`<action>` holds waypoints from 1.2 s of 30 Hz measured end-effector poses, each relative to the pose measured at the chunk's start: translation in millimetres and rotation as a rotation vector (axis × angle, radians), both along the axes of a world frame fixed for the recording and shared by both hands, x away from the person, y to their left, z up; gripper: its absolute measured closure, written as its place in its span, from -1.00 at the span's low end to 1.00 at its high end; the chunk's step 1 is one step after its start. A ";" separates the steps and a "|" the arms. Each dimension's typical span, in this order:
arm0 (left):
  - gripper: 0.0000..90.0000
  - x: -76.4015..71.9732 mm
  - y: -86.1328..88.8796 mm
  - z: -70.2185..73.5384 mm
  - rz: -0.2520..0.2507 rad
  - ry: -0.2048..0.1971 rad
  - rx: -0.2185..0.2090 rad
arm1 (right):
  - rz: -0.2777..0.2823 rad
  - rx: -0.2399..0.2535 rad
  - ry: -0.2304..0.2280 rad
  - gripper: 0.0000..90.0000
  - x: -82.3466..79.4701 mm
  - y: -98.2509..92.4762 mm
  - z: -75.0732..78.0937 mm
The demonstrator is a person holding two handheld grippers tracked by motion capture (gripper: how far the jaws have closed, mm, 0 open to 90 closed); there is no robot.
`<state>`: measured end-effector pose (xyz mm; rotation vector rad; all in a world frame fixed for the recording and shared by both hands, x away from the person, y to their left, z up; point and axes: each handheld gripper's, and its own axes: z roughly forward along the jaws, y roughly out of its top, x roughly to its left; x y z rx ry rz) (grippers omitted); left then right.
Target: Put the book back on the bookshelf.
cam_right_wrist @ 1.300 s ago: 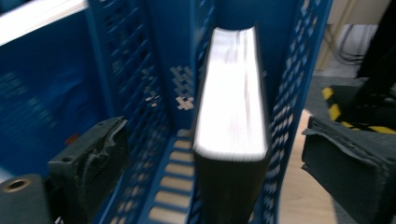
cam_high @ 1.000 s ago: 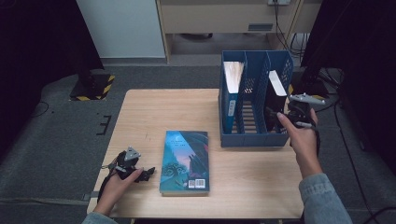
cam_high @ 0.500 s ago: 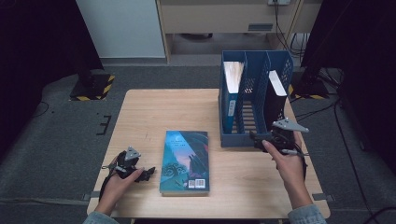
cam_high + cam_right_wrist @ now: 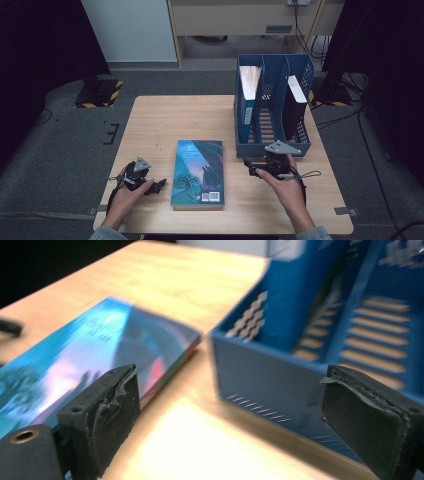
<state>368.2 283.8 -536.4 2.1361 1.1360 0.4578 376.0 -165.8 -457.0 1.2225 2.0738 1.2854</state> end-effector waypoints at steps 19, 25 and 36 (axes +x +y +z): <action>-0.87 -11.5 -10.6 26.0 -0.018 -0.049 -0.068 | 0.244 -0.080 0.128 -0.57 -21.8 94.1 -43.7; -0.86 -16.9 -27.8 31.4 -0.041 -0.057 -0.105 | 0.248 -0.080 0.140 -0.62 -23.6 96.2 -49.1; -0.82 -21.5 -61.4 28.8 -0.105 -0.054 -0.093 | 0.275 -0.085 0.175 -0.70 -25.4 104.1 -57.9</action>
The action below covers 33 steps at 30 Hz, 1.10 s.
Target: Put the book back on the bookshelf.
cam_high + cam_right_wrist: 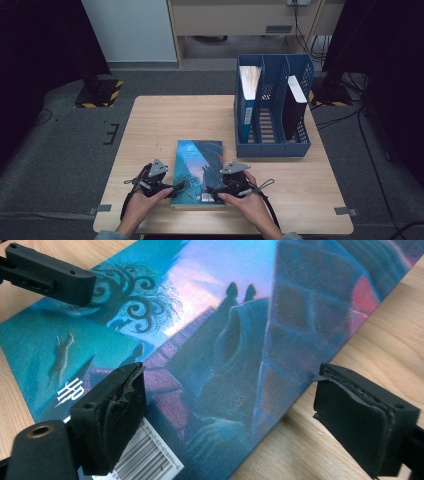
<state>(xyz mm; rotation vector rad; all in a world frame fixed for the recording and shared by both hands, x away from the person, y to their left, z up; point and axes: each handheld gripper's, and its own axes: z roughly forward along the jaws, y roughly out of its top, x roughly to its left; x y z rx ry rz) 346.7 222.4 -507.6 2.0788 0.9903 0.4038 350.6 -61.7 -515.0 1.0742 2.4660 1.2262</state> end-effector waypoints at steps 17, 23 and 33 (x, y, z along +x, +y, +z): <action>-0.79 4.7 -3.6 -5.1 -0.035 0.015 -0.033 | -0.028 0.047 0.048 -0.66 -1.0 1.4 -3.8; -0.79 6.3 -2.1 -5.6 -0.035 0.017 -0.036 | -0.012 0.051 0.038 -0.64 -4.6 5.8 -3.8; -0.79 11.3 0.2 -9.7 -0.046 0.064 -0.083 | -0.001 0.095 0.145 -0.81 8.4 3.8 -10.7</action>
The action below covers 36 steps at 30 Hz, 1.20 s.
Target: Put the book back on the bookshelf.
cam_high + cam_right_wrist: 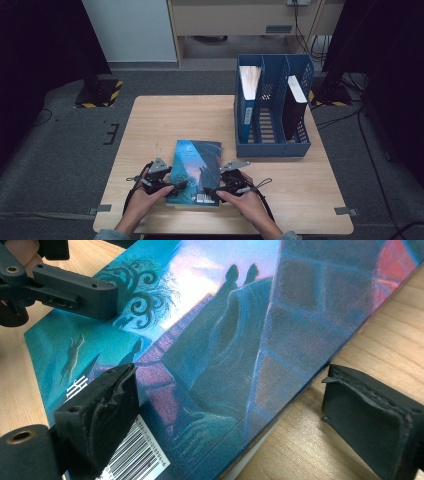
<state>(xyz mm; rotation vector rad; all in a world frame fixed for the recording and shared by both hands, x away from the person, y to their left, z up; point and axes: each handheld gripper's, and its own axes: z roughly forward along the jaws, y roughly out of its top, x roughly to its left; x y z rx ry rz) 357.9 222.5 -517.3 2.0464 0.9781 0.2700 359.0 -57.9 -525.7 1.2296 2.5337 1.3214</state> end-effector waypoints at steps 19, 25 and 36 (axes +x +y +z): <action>-0.78 2.6 2.7 -0.3 -0.017 0.001 -0.005 | -0.004 0.053 0.081 -0.66 11.5 -3.3 -1.5; -0.78 2.8 6.7 0.0 -0.016 0.011 -0.011 | -0.020 0.076 0.044 -0.47 9.7 -5.6 11.3; -0.79 3.6 7.4 1.0 -0.023 0.010 0.000 | -0.004 0.072 0.071 -0.45 20.4 8.9 10.7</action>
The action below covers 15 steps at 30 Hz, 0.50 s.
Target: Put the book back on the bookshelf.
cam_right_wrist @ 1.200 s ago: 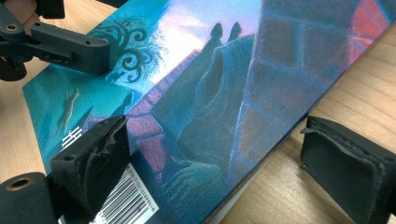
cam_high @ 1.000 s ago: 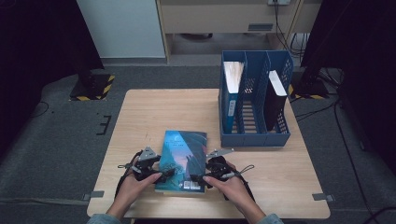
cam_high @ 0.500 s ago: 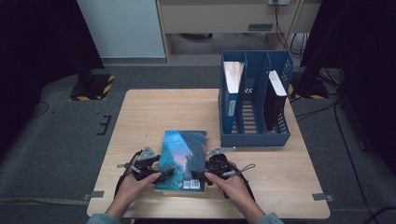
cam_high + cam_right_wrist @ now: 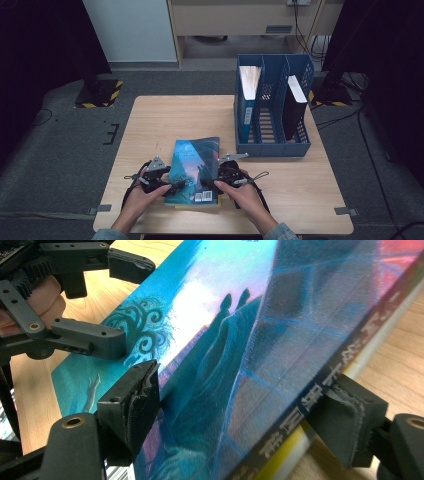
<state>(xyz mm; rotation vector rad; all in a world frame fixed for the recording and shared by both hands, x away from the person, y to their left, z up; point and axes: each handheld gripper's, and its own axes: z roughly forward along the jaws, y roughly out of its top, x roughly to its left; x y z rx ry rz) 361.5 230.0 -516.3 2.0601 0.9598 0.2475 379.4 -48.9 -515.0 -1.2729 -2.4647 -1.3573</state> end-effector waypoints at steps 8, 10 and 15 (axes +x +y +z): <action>-0.79 0.1 0.7 0.7 -0.003 0.004 0.004 | 0.043 -0.019 0.002 -0.46 6.2 20.2 0.0; -0.79 0.0 0.0 0.9 -0.002 0.000 0.006 | 0.035 -0.025 0.000 -0.45 5.9 20.9 -0.1; -0.80 -1.5 -2.4 2.8 0.004 -0.009 0.028 | 0.034 -0.028 -0.016 -0.43 4.1 20.4 -1.4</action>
